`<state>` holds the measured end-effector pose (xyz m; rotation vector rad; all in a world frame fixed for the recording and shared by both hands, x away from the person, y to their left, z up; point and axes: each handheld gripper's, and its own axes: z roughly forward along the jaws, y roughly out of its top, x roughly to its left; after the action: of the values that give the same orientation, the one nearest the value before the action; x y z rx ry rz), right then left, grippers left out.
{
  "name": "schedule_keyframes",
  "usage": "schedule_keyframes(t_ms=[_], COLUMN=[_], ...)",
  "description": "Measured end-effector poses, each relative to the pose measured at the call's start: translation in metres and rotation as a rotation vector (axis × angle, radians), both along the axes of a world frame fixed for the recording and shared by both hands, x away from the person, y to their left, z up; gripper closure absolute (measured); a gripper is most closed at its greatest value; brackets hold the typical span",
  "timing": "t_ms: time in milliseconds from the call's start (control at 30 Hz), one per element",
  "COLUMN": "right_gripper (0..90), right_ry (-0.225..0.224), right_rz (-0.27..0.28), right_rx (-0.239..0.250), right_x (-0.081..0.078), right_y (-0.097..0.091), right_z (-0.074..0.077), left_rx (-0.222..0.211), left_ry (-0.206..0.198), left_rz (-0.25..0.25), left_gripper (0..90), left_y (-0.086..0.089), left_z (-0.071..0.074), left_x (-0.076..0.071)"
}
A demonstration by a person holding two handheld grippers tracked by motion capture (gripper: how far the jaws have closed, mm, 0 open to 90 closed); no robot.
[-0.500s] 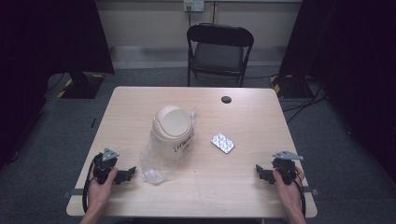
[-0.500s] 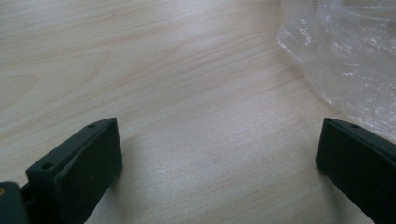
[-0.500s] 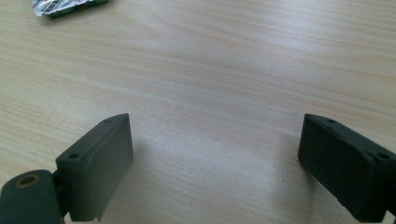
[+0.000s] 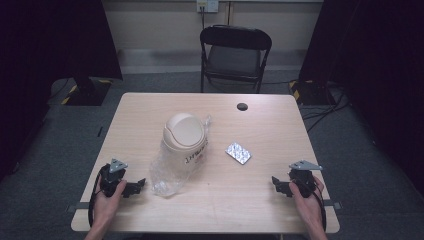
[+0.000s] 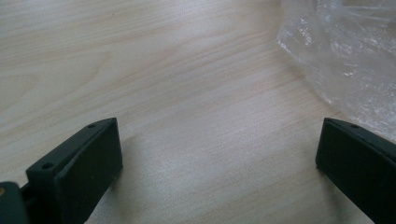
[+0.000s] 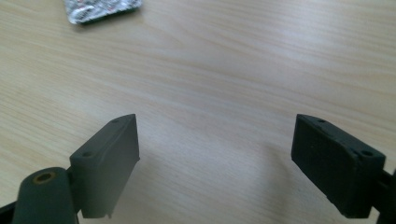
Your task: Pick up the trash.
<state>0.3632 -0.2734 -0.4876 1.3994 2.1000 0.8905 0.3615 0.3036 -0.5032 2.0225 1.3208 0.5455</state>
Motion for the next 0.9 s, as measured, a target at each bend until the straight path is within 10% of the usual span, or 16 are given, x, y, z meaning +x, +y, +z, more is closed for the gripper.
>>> schedule_keyframes(t_ms=[900], right_gripper=[14.6], right_ry=[-0.057], right_rz=[0.212], right_rx=[0.107], right_x=[0.023], right_y=[0.073], right_z=[0.038], left_rx=[-0.001], left_ry=[-0.001], left_rz=[0.000], left_gripper=[0.0], left_y=[0.000], left_z=[0.000], left_x=[0.000])
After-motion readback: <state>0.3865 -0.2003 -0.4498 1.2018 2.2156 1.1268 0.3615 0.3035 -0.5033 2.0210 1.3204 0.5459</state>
